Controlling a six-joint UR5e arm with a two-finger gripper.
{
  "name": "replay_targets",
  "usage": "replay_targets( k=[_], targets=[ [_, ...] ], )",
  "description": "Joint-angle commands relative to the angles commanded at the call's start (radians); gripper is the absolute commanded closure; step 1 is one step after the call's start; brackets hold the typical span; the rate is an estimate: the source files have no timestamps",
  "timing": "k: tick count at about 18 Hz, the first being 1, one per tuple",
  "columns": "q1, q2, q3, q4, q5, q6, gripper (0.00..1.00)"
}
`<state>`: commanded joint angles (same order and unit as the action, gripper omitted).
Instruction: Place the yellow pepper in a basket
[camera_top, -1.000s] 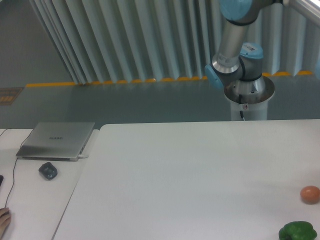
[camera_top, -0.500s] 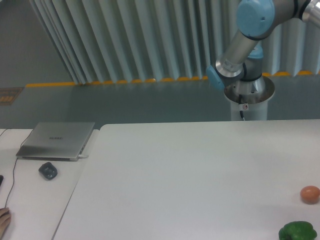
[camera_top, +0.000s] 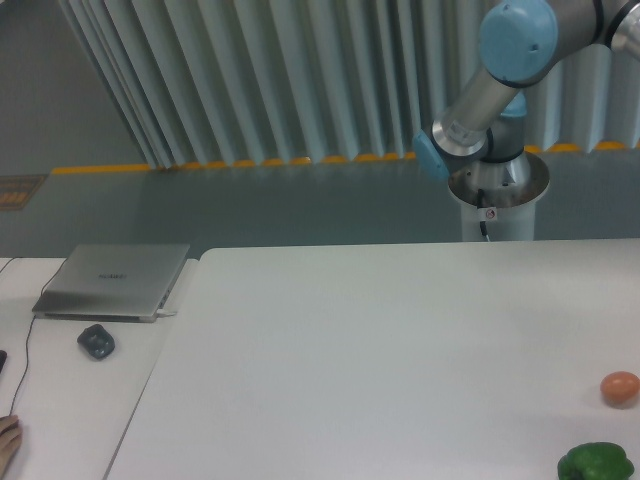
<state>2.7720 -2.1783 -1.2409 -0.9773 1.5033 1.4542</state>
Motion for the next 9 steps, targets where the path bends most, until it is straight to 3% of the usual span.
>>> replay_targets(
  k=[7,9],
  targets=[
    [-0.011,0.126,-0.139,0.002,-0.002,0.064,0.0],
    [-0.012,0.172,-0.183,-0.001,-0.05,0.058,0.0]
  ],
)
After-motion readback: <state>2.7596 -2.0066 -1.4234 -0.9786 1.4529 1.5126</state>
